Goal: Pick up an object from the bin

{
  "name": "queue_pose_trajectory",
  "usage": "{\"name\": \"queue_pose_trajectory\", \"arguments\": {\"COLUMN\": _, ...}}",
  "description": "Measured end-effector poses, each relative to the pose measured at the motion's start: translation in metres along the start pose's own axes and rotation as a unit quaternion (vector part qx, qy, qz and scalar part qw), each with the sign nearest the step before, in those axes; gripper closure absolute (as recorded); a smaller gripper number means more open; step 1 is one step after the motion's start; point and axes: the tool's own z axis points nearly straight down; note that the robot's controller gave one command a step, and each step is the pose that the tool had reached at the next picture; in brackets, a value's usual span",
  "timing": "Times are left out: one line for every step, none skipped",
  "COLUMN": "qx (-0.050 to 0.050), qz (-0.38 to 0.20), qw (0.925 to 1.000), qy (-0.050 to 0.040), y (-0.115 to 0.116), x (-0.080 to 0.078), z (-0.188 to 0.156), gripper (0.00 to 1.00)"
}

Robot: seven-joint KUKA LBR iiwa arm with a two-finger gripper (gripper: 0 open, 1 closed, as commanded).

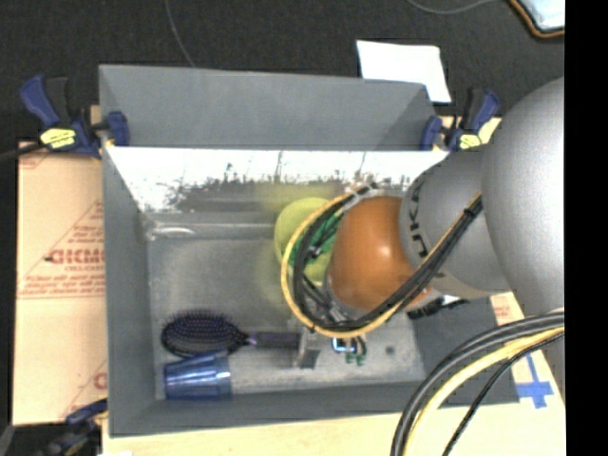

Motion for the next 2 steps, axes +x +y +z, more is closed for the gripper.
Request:
{"name": "queue_pose_trajectory", "arguments": {"qx": -0.001, "qz": -0.007, "qw": 1.0000, "qy": -0.0012, "y": 0.014, "x": -0.015, "z": -0.002, "gripper": 1.00}}
{"name": "queue_pose_trajectory", "arguments": {"qx": 0.000, "qz": -0.016, "qw": 0.9999, "qy": -0.0004, "y": 0.032, "x": 0.010, "z": 0.002, "gripper": 1.00}}
